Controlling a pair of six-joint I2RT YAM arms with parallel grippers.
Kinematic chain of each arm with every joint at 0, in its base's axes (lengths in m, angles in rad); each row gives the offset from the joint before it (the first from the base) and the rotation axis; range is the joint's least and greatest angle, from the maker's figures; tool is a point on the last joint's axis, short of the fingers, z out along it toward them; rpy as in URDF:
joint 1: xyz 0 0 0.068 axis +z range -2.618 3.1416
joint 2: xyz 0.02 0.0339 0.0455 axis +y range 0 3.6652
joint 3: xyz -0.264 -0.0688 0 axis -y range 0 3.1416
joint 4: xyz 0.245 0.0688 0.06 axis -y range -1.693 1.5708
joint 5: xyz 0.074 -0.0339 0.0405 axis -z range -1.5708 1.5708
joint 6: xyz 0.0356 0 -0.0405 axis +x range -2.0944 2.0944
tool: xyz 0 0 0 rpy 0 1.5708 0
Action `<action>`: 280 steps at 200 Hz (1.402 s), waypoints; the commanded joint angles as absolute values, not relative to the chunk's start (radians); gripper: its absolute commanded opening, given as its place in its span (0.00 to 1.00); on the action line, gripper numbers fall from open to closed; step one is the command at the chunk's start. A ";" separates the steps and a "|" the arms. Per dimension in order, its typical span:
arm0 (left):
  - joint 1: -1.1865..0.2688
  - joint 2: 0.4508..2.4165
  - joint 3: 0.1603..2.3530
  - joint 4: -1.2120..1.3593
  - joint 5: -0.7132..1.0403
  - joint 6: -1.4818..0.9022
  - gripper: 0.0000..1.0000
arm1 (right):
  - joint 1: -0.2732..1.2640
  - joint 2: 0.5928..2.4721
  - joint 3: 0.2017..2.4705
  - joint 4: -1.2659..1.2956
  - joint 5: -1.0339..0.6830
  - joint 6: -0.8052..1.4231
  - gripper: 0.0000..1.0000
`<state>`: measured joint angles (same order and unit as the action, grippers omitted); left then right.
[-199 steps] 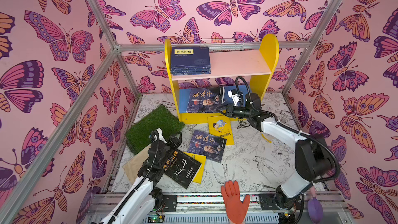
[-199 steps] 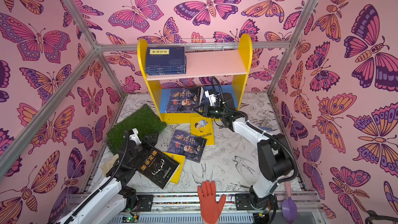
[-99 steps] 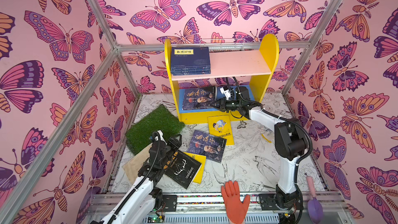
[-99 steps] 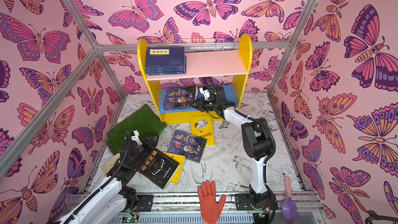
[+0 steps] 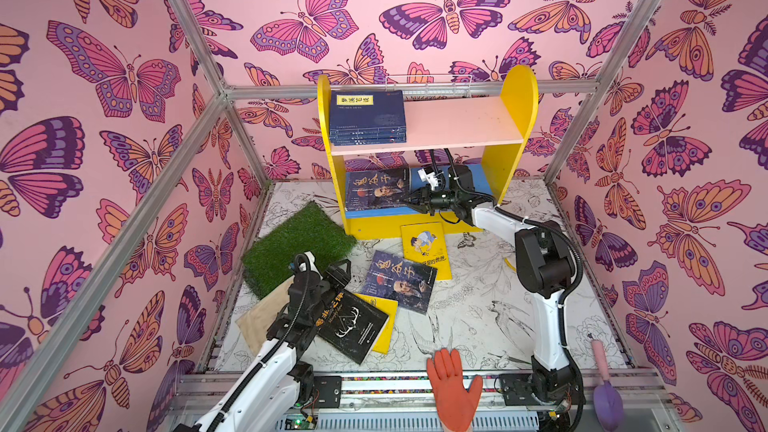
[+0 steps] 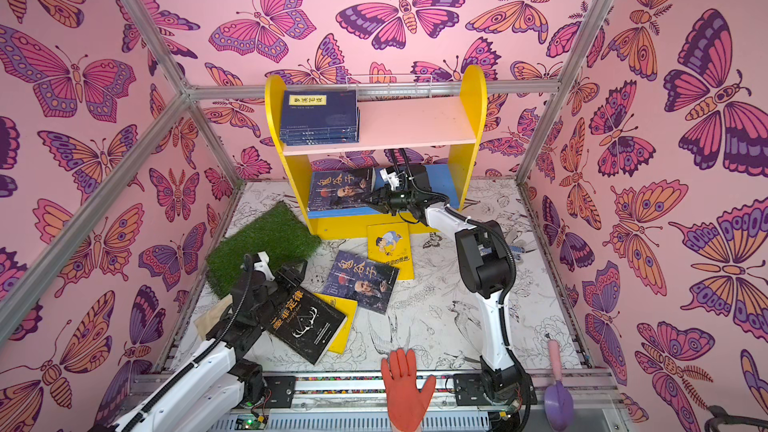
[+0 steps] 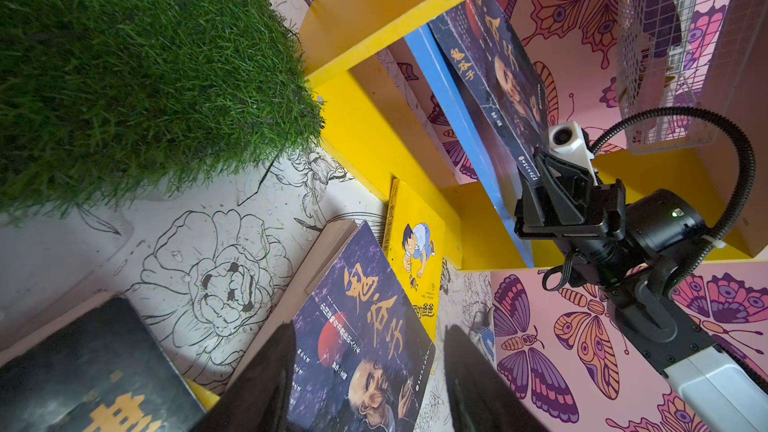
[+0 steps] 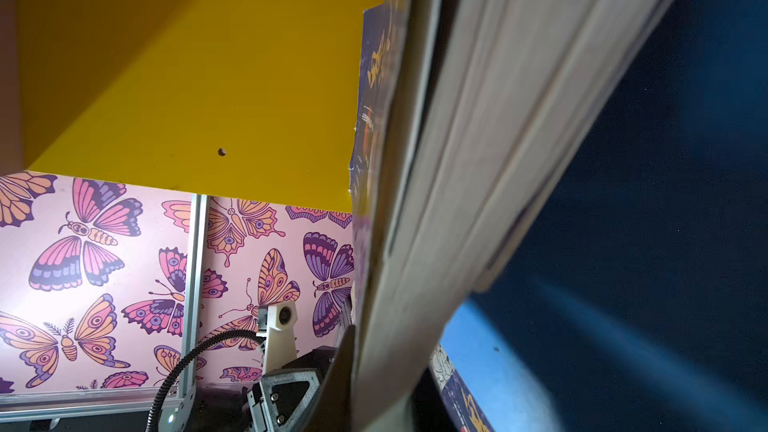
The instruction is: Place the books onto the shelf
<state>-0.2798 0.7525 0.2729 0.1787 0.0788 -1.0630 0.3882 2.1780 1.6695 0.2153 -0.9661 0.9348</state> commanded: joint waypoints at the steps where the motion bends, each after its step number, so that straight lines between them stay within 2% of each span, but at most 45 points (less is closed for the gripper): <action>1: -0.273 0.766 0.283 0.164 0.087 -1.053 0.59 | 0.390 2.181 1.732 0.199 -1.003 0.897 0.10; 25: -0.273 0.778 0.290 0.164 0.092 -1.053 0.59 | 0.390 2.178 1.775 0.070 -0.997 0.823 0.08; 60: -0.273 0.786 0.293 0.164 0.096 -1.049 0.59 | 0.388 2.184 1.787 0.026 -1.020 0.809 0.07; 83: -0.275 0.790 0.295 0.164 0.101 -1.047 0.59 | 0.394 2.193 1.793 0.007 -1.011 0.807 0.10; 94: -0.275 0.796 0.295 0.163 0.101 -1.045 0.59 | 0.399 2.195 1.805 -0.029 -0.992 0.792 0.18; 124: -0.275 0.806 0.307 0.157 0.101 -1.032 0.61 | 0.406 2.138 1.812 -0.191 -0.816 0.690 0.59; 151: -0.275 0.817 0.319 0.144 0.100 -1.011 0.64 | 0.422 2.072 1.843 -0.363 -0.594 0.562 0.72; 174: -0.276 0.839 0.355 0.139 0.100 -0.998 0.65 | 0.443 2.034 1.860 -0.453 -0.439 0.478 0.76; 212: -0.276 0.893 0.395 0.119 0.098 -0.937 0.66 | 0.478 1.935 1.784 -0.499 -0.231 0.398 0.75; 280: -0.294 1.093 0.500 0.074 0.127 -0.798 0.66 | 0.527 1.515 1.108 -0.335 -0.380 0.404 0.74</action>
